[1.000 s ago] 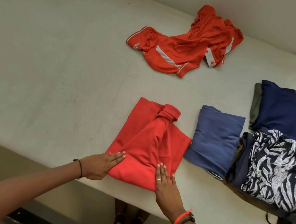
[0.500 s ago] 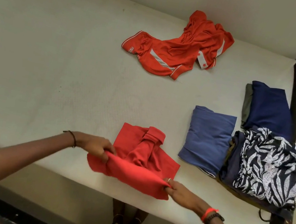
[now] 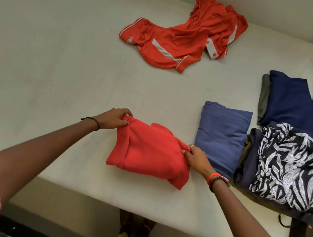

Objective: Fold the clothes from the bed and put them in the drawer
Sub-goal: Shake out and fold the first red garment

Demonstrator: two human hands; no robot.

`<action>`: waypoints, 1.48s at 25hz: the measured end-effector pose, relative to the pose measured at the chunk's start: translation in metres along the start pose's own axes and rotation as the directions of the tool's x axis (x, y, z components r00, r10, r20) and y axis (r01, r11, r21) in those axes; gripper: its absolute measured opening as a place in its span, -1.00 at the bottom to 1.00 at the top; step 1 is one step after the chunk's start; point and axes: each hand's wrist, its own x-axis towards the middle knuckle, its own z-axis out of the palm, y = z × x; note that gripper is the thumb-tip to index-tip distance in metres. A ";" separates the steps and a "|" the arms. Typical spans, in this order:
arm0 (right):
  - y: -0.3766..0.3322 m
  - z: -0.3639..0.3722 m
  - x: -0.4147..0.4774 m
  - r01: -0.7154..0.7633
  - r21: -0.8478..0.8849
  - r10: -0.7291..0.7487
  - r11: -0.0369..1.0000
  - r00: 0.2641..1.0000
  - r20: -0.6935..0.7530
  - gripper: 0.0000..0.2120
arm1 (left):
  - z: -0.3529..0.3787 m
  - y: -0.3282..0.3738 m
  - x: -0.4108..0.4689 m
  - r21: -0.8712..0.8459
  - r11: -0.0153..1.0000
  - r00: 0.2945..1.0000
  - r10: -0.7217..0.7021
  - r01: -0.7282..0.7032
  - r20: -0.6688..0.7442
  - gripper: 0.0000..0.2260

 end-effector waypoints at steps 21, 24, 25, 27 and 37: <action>-0.019 0.110 0.004 0.315 -0.525 -0.460 0.791 0.872 -0.170 -0.41 | 0.172 0.038 -0.030 0.262 0.965 0.881 0.152 -0.034 -0.448 -0.50; -0.029 0.101 0.001 0.308 -0.492 -0.421 0.814 0.897 -0.135 -0.37 | 0.167 0.040 -0.031 0.261 0.965 0.905 0.143 -0.037 -0.402 -0.48; -0.033 0.095 0.001 0.318 -0.480 -0.415 0.818 0.903 -0.109 -0.38 | 0.163 0.039 -0.034 0.249 0.967 0.907 0.152 -0.054 -0.393 -0.48; -0.042 0.078 0.005 0.340 -0.468 -0.411 0.816 0.910 -0.056 -0.33 | 0.154 0.035 -0.044 0.127 0.987 0.871 0.145 -0.095 -0.470 -0.48; -0.066 0.036 0.035 0.198 -0.353 -0.133 0.914 0.971 0.201 0.18 | 0.177 0.085 -0.087 -0.953 -0.274 0.537 -0.788 0.132 0.301 -0.62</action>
